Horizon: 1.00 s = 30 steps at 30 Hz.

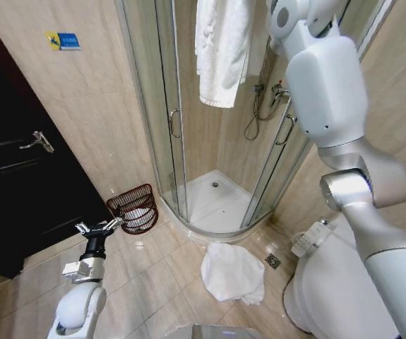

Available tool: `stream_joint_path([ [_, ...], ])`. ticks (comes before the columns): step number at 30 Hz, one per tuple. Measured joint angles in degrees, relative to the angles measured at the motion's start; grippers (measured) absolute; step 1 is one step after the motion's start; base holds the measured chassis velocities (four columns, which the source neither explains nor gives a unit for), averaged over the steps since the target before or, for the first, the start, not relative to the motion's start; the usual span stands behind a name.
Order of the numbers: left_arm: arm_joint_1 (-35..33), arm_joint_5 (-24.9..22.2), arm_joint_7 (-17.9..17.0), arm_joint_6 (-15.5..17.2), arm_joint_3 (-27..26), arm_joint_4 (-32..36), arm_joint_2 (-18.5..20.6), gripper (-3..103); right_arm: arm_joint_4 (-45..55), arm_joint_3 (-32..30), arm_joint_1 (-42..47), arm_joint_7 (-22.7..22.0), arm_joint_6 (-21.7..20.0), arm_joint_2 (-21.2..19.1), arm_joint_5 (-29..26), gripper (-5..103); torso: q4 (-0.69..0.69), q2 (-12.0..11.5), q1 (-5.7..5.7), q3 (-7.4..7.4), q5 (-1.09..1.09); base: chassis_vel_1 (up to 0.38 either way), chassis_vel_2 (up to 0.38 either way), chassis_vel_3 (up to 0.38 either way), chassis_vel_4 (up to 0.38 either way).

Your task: Discard the used towel into the hamper.

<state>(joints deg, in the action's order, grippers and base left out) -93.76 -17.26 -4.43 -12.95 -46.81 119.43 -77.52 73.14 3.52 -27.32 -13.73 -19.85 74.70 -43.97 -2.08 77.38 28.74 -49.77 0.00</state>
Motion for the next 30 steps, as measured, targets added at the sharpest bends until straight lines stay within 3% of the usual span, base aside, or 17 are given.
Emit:
stream_joint_path([
  [3, 0.0, 0.0, 0.0, 0.0, 0.0, 0.0, 0.0, 100, -0.2, -0.2, 0.3, 0.3, 0.2, 0.1, 0.4, 48, 0.0, 0.0, 0.0, 0.0, 0.0, 0.0, 0.0, 0.0, 0.0],
  [6, 0.0, 0.0, 0.0, 0.0, 0.1, 0.0, 0.1, 100, -0.2, -0.3, 0.5, 0.4, 0.3, -0.2, 0.5, 33, -0.01, 0.0, 0.0, 0.0, 0.0, 0.0, 0.0, 0.0, 0.0],
  [15, 0.2, -0.2, 0.0, 0.0, 0.3, -0.1, 0.3, 100, -0.3, 0.0, 0.7, 0.8, 0.3, -1.1, 0.5, 4, 0.0, 0.0, 0.0, 0.0, 0.0, 0.0, 0.0, 0.0, 0.0],
  [30, 0.1, -0.5, 0.0, -0.1, 0.1, -0.3, 0.5, 100, 3.7, 0.8, 5.7, 0.3, 0.0, -3.2, -1.0, 4, 0.0, 0.0, -0.01, 0.01, 0.0, 0.0, 0.0, 0.0, 0.0],
])
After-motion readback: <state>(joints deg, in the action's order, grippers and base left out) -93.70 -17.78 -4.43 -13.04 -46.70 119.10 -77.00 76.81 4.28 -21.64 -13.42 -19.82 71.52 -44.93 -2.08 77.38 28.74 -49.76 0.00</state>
